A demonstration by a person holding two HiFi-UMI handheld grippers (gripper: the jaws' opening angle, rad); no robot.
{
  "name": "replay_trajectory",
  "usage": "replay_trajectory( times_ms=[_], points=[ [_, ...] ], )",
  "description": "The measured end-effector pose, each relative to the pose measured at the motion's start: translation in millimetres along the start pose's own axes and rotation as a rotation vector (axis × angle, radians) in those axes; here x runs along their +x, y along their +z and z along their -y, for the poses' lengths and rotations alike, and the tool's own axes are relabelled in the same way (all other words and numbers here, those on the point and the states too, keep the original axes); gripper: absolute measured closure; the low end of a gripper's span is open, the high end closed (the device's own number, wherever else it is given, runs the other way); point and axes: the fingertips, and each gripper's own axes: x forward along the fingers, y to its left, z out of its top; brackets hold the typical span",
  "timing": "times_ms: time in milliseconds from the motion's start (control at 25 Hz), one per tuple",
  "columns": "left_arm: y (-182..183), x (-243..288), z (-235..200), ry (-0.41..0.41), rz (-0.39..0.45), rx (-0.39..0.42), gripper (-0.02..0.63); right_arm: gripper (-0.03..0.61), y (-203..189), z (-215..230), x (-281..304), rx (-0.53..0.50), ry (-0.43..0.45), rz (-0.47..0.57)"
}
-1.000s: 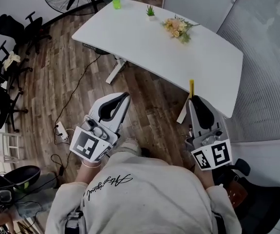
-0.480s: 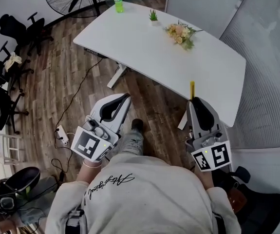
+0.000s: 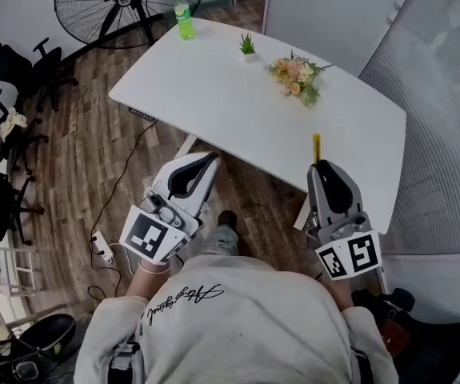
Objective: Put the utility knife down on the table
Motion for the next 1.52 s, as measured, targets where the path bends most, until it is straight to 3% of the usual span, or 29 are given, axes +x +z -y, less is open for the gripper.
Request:
replay_trajectory(
  times_ms=[1000,1520],
  points=[
    [-20.2,110.4,-150.5,-0.104,0.010,-0.028,0.615,0.514,-4.9,63.8,161.0,-0.009,-0.077,-0.014],
    [-26.0,137.9,-165.2,-0.118,0.001,-0.035,0.616,0.514,-4.1,87.1,180.1,-0.011,-0.087,-0.020]
  ],
)
